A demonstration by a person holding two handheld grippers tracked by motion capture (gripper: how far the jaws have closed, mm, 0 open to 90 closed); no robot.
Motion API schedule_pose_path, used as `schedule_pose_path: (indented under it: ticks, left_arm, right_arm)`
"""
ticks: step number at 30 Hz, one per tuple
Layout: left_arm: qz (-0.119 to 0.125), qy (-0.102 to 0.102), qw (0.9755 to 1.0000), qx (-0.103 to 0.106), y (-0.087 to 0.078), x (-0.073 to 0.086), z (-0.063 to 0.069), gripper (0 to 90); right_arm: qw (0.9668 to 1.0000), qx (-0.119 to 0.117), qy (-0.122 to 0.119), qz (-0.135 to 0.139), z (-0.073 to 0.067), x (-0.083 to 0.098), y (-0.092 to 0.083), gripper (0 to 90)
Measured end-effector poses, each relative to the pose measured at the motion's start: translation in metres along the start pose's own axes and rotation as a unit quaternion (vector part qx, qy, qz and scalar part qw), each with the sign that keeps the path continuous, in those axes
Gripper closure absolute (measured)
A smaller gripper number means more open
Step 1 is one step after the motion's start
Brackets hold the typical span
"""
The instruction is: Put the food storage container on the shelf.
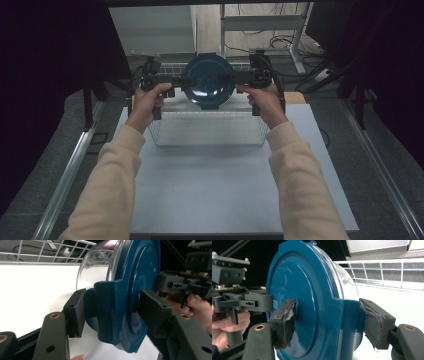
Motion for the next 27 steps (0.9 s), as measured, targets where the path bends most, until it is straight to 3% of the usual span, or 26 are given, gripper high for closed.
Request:
schedule_pose_path:
  ticks: [2,3,7,9,10,11,12,15,18,22,24,26,27]
  left_arm:
    - [0.001,-0.012,0.9999,0.003,0.003,-0.002,-0.003,40.4]
    - [0.0,-0.019,0.9998,0.007,0.004,-0.003,-0.004,39.6]
    - [-0.01,-0.058,0.998,0.022,0.01,-0.004,-0.013,37.3]
    - [-0.01,-0.071,0.997,0.026,0.014,-0.004,-0.017,36.5]
    - [-0.01,-0.071,0.997,0.026,0.014,-0.004,-0.017,36.1]
    - [-0.01,-0.081,0.9963,0.027,0.016,-0.004,-0.019,35.7]
    - [-0.01,-0.081,0.9963,0.027,0.016,-0.004,-0.019,35.2]
    - [-0.01,-0.088,0.9957,0.03,0.02,-0.004,-0.021,33.3]
    - [-0.007,-0.084,0.9959,0.03,0.021,-0.004,-0.021,32.8]
    - [-0.004,-0.077,0.9967,0.024,0.022,-0.004,-0.021,28.2]
    - [0.001,-0.063,0.9979,0.011,0.017,-0.005,-0.02,23.3]
    - [0.004,-0.06,0.9982,0.005,0.014,-0.006,-0.02,21.5]
    - [0.013,-0.042,0.9988,-0.019,0.003,-0.007,-0.024,21.0]
  right_arm:
    - [0.9999,-0.001,0.016,0.005,0.004,-0.002,0.003,32.5]
    - [0.9993,0.001,0.038,0.006,0.008,-0.003,0.006,32.1]
    - [0.998,0.006,0.063,-0.003,0.013,-0.003,0.011,30.6]
    - [0.9953,0.005,0.096,-0.009,0.019,-0.003,0.015,30.3]
    - [0.9953,0.005,0.096,-0.009,0.019,-0.003,0.015,30.3]
    - [0.9935,0.001,0.113,-0.008,0.023,-0.003,0.017,30.2]
    - [0.9935,0.001,0.113,-0.008,0.023,-0.003,0.017,30.2]
    - [0.9892,-0.004,0.147,-0.004,0.032,-0.001,0.021,29.6]
    - [0.9874,-0.007,0.158,-0.005,0.034,0.001,0.022,29.0]
    - [0.9894,-0.001,0.145,-0.006,0.033,0.002,0.022,25.7]
    - [0.9925,0.034,0.117,-0.001,0.032,0.001,0.021,20.4]
    - [0.994,0.072,0.078,0.026,0.031,-0.005,0.011,20.8]
    - [0.9937,0.082,0.065,0.041,0.029,-0.008,0.007,19.5]
Point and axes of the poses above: each handheld gripper's, and its own axes: y roughly forward along the jaws, x roughly out of its underside, z roughly to its right, the point moved 10 cm from there along y, roughly forward along the jaws, and after that the axes turned 3 degrees about -x, right-handed, at the moved point
